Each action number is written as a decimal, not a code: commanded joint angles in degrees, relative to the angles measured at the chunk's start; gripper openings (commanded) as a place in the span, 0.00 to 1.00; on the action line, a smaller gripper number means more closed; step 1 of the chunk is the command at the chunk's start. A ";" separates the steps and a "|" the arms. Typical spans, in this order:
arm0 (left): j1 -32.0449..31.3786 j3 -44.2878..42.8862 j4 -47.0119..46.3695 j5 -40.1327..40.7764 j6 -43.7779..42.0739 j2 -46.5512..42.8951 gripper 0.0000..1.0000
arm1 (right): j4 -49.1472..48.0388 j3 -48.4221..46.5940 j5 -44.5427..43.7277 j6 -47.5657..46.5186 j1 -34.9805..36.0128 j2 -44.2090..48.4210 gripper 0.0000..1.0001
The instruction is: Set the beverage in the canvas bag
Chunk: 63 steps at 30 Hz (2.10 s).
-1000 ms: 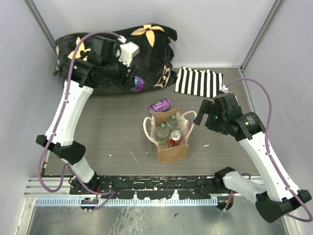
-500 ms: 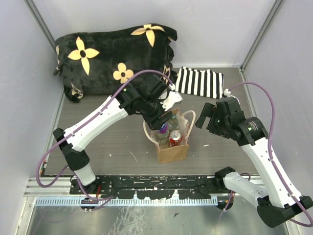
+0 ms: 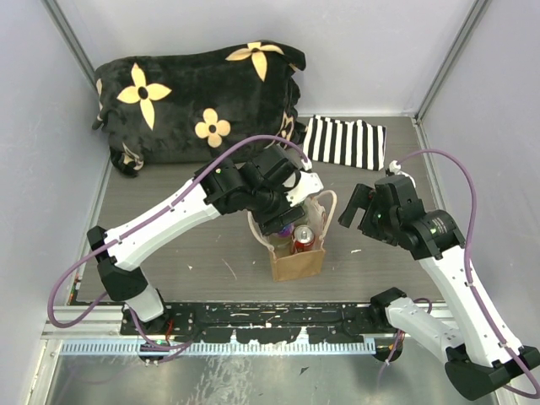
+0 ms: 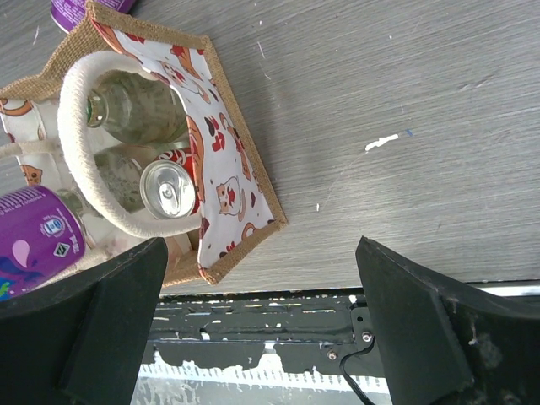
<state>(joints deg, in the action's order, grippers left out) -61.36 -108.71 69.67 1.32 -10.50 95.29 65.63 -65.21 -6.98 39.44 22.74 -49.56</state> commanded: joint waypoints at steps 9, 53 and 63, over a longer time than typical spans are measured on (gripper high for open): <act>-0.14 -2.33 -6.24 7.97 -2.94 -1.30 0.00 | -0.67 0.48 -1.01 0.73 -0.06 0.95 1.00; -3.50 18.54 -14.30 -0.64 -1.04 -2.55 0.00 | 2.14 -0.09 -2.51 1.58 -0.04 2.20 1.00; -1.96 19.35 -16.66 -4.50 2.51 1.84 0.00 | 3.28 0.12 -3.21 1.91 -0.07 2.97 1.00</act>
<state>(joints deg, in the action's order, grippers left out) -64.66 -88.92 56.18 -0.80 -10.35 95.13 69.04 -64.55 -8.75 40.56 22.74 -47.77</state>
